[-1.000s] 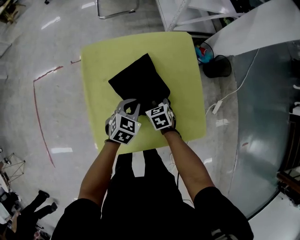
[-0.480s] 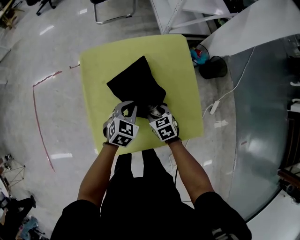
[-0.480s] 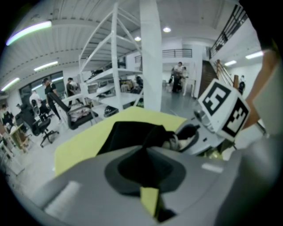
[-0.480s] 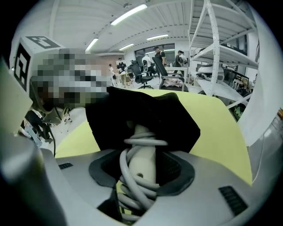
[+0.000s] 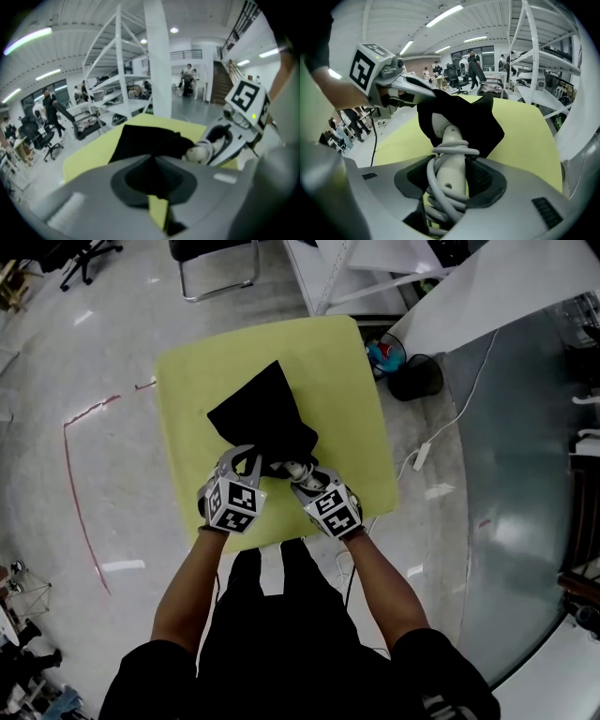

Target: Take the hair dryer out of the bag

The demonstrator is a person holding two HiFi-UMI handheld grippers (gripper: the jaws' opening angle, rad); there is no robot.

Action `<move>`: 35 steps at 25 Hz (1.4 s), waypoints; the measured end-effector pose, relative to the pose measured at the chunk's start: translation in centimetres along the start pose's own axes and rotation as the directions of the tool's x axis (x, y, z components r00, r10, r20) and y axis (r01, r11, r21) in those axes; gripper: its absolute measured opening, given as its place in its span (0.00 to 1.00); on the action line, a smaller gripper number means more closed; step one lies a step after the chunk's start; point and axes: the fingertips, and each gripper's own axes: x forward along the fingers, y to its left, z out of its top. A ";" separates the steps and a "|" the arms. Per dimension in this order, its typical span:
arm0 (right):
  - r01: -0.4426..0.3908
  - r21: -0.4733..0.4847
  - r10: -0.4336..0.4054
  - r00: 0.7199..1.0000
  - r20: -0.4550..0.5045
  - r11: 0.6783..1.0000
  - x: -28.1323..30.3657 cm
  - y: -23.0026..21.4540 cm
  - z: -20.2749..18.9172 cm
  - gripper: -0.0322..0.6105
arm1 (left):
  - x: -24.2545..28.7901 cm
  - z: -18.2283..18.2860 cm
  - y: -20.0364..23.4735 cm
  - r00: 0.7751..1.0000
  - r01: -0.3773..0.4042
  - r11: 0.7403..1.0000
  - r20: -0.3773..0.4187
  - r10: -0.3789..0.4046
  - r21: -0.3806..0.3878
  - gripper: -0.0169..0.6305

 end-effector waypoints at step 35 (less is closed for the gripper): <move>-0.320 0.149 0.215 0.853 0.475 0.936 -15.1 6.7 2.5 0.36 | -5.1 0.7 -0.8 0.989 0.017 0.969 0.149 0.021 -0.248 0.14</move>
